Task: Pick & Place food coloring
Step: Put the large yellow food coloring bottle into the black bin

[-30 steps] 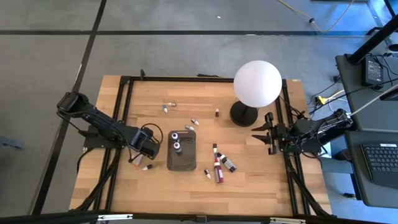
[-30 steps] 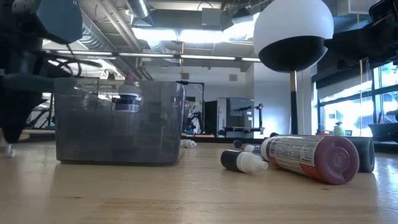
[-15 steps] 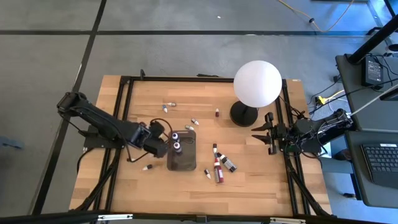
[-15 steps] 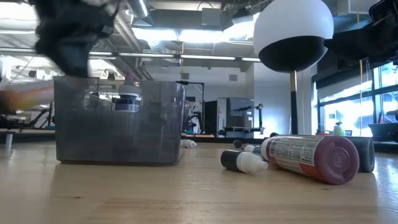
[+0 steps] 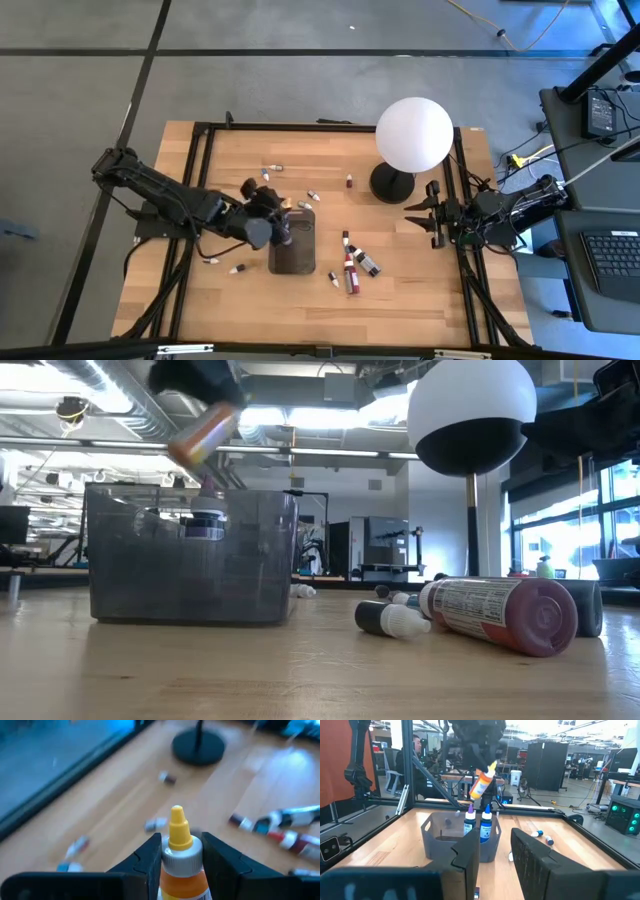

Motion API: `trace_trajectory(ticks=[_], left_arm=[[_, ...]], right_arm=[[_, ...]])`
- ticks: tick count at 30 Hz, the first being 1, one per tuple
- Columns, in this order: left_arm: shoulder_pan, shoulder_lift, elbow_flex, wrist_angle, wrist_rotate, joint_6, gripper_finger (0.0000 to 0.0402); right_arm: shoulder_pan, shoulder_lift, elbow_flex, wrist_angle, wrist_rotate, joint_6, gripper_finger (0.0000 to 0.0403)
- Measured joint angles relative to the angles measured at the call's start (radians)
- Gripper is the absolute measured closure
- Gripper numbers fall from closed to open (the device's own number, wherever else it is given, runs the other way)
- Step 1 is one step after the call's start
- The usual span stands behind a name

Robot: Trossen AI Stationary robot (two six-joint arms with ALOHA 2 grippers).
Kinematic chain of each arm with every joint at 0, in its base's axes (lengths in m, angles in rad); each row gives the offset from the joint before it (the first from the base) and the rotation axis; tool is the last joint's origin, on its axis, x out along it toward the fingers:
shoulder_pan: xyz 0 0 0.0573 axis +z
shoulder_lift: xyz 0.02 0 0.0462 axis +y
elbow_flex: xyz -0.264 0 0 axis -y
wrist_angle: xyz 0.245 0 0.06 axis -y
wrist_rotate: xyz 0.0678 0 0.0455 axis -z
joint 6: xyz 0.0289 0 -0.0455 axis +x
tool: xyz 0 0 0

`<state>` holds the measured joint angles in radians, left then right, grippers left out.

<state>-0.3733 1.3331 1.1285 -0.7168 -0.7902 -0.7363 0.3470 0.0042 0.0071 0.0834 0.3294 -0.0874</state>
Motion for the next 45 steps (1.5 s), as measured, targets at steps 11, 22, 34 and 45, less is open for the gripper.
trace_trajectory(ticks=[11, 22, 34, 45], left_arm=[[-0.011, 0.067, -0.009, 0.431, -0.110, 0.458, 0.0289], [-0.010, 0.211, -0.010, 0.525, -0.126, 0.514, 0.0289], [-0.072, 0.253, -0.278, 1.008, -0.338, 0.346, 0.0289], [-0.076, 0.392, -0.356, 1.260, -0.441, 0.367, 0.0288]], right_arm=[[0.000, 0.000, 0.000, -0.001, 0.000, 0.000, 0.0289], [0.000, 0.000, 0.000, -0.007, 0.000, 0.004, 0.0289], [0.000, 0.000, 0.000, -0.007, 0.000, 0.004, 0.0289], [0.000, 0.000, 0.000, -0.007, 0.000, 0.004, 0.0289]])
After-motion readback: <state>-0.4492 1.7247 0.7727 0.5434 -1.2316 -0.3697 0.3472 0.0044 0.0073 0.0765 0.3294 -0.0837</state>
